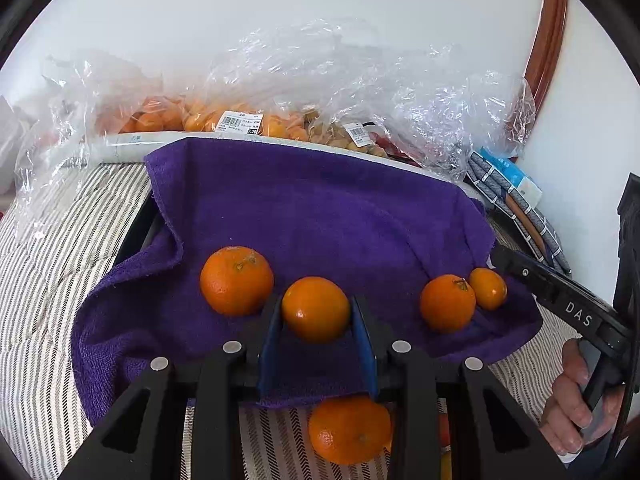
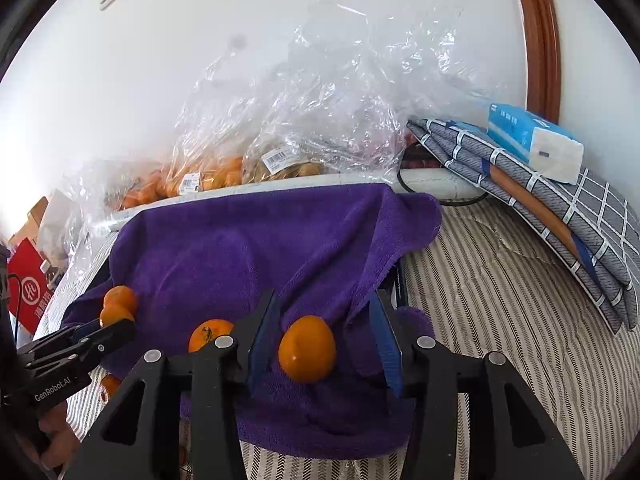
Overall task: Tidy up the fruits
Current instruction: 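Open both grippers to release the oranges onto the towel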
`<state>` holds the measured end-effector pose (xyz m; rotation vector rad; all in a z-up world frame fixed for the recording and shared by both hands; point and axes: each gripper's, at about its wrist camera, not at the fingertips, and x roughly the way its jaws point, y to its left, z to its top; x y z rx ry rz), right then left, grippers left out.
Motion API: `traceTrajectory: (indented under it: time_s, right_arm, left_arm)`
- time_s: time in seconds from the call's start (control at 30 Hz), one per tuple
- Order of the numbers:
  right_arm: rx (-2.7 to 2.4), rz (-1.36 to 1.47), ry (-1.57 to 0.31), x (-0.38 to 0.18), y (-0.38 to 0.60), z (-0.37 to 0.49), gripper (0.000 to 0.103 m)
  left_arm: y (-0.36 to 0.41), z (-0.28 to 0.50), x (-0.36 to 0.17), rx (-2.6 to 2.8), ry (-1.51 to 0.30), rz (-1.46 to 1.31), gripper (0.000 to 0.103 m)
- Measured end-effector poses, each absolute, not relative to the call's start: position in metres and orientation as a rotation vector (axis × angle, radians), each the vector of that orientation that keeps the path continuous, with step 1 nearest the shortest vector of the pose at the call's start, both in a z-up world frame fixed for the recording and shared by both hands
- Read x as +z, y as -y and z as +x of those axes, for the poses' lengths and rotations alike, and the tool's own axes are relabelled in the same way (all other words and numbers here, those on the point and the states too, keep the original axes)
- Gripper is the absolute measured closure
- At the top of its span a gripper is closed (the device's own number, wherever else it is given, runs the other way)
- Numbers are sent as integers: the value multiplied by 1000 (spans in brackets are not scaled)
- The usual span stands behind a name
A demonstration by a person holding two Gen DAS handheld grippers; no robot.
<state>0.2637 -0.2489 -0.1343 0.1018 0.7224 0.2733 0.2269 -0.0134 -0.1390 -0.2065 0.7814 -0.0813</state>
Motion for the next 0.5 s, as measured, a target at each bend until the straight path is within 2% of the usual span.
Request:
traceTrajectory:
  time_s: [0.33,0.5]
  right_arm:
    - [258,129,-713,-133,253,265,56]
    - [242,155,-694,-132,259,264,56]
  left_arm:
    - [14,224,-137,-121,-766,-232,59]
    - [11,220,-133,-126,-737,-251,57]
